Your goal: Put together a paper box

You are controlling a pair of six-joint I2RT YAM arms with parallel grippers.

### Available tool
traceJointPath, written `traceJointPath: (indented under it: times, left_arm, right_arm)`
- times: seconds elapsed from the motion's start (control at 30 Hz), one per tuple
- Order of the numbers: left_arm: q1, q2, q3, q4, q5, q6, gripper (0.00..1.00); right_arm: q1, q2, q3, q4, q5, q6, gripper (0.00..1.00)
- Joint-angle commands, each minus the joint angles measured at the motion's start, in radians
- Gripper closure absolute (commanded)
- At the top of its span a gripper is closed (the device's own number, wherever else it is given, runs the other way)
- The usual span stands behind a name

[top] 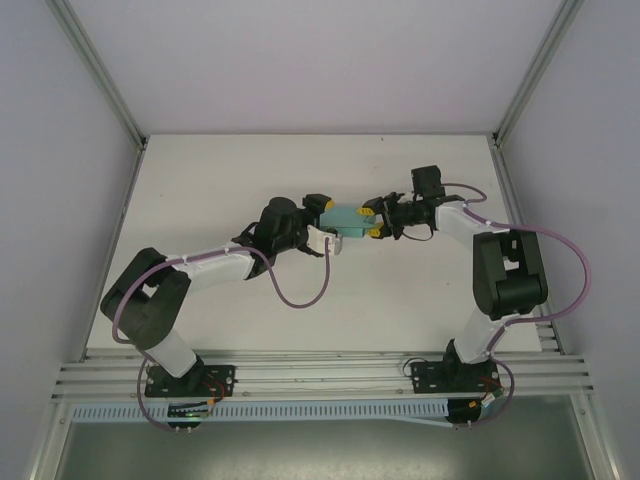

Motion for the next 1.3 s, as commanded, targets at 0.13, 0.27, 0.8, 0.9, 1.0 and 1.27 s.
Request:
traceJointPath:
  times: [0.13,0.27,0.8,0.9,1.0,1.27]
  left_arm:
    - [-0.010,0.020,0.052,-0.017,0.013,-0.005,0.27]
    - [-0.010,0.027,0.061,-0.001,-0.016,0.006,0.45]
    - [-0.007,-0.056,0.148,-0.319,-0.049,-0.065,0.67]
    - [0.007,-0.054,0.259,-0.607,0.003,-0.115,0.70]
    - [0.040,-0.024,0.411,-0.930,0.117,-0.160,0.69]
    - [0.112,0.152,0.595,-1.421,0.147,-0.096,0.66]
  right_arm:
    - [0.066,0.008,0.067,-0.113,-0.184,-0.129,0.71]
    - [0.068,-0.003,0.068,-0.144,-0.181,-0.153,0.70]
    - [-0.023,-0.113,-0.023,-0.042,-0.016,-0.085,0.01]
    - [-0.107,-0.199,-0.061,-0.040,0.098,-0.129,0.01]
    - [-0.163,-0.329,-0.102,-0.008,0.274,-0.258,0.01]
    - [-0.106,-0.611,-0.160,0.018,0.356,-0.908,0.01]
